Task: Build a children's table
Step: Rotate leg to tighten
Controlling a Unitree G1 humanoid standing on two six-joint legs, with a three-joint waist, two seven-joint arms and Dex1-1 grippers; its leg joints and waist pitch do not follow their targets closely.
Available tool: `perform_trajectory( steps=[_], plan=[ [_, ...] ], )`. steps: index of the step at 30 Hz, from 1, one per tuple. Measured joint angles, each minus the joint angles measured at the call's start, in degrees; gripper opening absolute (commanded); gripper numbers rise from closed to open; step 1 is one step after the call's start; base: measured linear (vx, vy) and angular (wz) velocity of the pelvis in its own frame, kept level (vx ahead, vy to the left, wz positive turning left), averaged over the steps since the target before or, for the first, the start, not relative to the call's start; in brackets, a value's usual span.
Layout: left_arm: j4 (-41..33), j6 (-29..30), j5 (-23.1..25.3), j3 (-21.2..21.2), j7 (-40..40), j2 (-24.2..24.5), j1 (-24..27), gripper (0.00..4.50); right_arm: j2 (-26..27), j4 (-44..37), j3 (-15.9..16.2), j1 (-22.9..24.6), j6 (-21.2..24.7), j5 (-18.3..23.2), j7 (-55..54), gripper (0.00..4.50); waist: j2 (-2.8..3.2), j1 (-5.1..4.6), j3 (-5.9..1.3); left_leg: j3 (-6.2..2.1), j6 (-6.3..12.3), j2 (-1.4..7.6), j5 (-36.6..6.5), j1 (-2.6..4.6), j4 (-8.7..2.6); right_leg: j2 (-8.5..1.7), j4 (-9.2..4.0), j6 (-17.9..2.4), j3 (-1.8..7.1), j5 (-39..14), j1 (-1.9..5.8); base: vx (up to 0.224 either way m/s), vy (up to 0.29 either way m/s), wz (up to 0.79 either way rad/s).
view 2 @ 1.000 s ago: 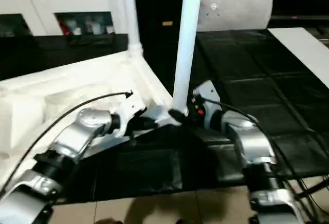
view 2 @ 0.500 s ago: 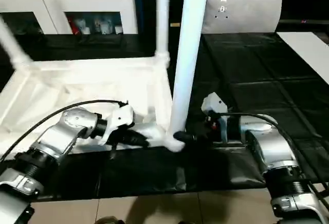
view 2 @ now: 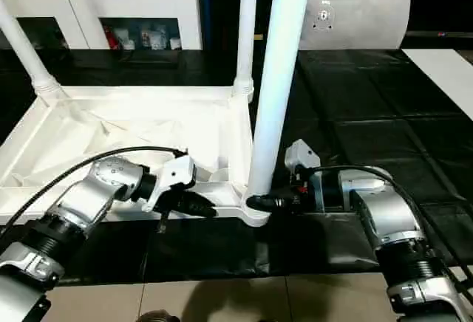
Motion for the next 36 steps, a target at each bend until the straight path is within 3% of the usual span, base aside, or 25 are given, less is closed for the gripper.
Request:
perform_trajectory(
  steps=[5,8,12,15,17,21,23,26,30,36],
  plan=[
    [0.0,1.1,-0.5,0.4,0.0,-0.3,0.0,0.0,1.2,0.1,-1.0,0.6,0.6,0.7,-0.4,1.96,-0.03,-0.07,-0.02,0.0,-0.01,0.0,0.0,0.01,0.01,0.0,0.03,0.0,0.0,0.0,0.01,0.0,0.0,0.0],
    [0.0,3.4,-0.3,1.5,2.5,-0.3,0.2,0.0,4.6,1.2,-1.6,0.6,1.2,0.4,-5.5,1.95,-0.09,-0.35,-0.05,0.0,-0.07,0.02,0.0,0.07,0.01,0.01,0.08,0.0,0.0,0.0,0.09,0.0,0.0,0.0],
    [0.1,7.9,1.6,3.9,9.2,-1.5,0.0,0.0,11.0,4.1,-3.4,-1.6,2.0,-1.6,-18.0,1.95,-0.16,-2.55,-0.09,0.01,-0.16,0.01,0.1,0.22,0.03,0.02,-0.04,0.0,-0.02,0.0,0.29,0.0,0.0,0.0],
    [1.1,14.3,2.3,6.6,17.5,-5.3,-1.1,0.0,17.0,9.9,-5.8,-6.3,3.2,-3.8,-30.3,1.95,-0.17,-4.57,-0.09,-0.01,-0.16,0.02,0.1,0.2,0.21,0.02,-0.12,0.0,-0.05,0.0,0.31,0.0,0.0,0.0],
    [1.6,18.6,2.4,8.0,23.0,-8.6,-2.3,0.0,19.5,11.2,-7.0,-8.1,4.4,-5.0,-38.3,1.95,-0.17,-5.17,-0.09,-0.02,-0.15,0.0,0.1,0.22,0.23,0.01,-0.26,0.0,-0.05,0.0,0.32,0.0,0.0,0.0],
    [2.6,22.0,2.2,10.5,31.5,-15.2,-3.1,0.0,22.0,10.9,-10.3,-8.3,4.9,-5.7,-47.6,1.95,-0.18,-4.93,-0.1,-0.03,-0.06,-0.02,0.0,0.22,0.2,0.01,-0.4,0.0,-0.04,0.0,0.31,0.0,0.0,0.0],
    [2.6,22.2,2.0,10.6,33.2,-16.4,-3.1,0.0,22.1,10.4,-10.4,-8.2,4.9,-6.0,-49.0,1.95,-0.18,-4.78,-0.1,-0.03,-0.03,-0.02,0.0,0.13,0.13,0.01,-0.39,-0.1,-0.04,0.1,0.31,0.0,0.0,0.0],
    [2.4,22.2,1.8,10.3,33.4,-16.4,-3.1,0.0,22.1,9.2,-10.4,-7.5,4.9,-6.5,-49.2,2.65,-0.18,-4.59,-0.1,-0.03,-0.05,-0.04,0.0,0.11,-0.16,0.02,-0.39,0.0,-0.06,0.1,0.31,0.0,0.0,0.0],
    [0.5,21.6,3.1,8.2,32.4,-15.3,-2.7,0.0,21.8,8.0,-10.1,-6.4,3.9,-6.5,-47.5,2.99,-0.17,-4.57,-0.1,-0.03,-0.06,-0.04,0.0,0.08,-0.24,0.02,-0.4,0.0,-0.07,0.1,0.25,0.0,0.0,0.0],
    [-1.2,18.6,3.3,5.8,27.8,-12.6,-1.9,0.0,15.7,3.6,-7.8,-3.3,3.8,-5.3,-38.4,3.5,-0.09,-3.96,-0.04,-0.04,-0.04,-0.06,0.0,0.07,-0.45,0.04,-0.62,0.0,-0.08,0.1,0.14,0.0,0.0,0.0]
  ],
)
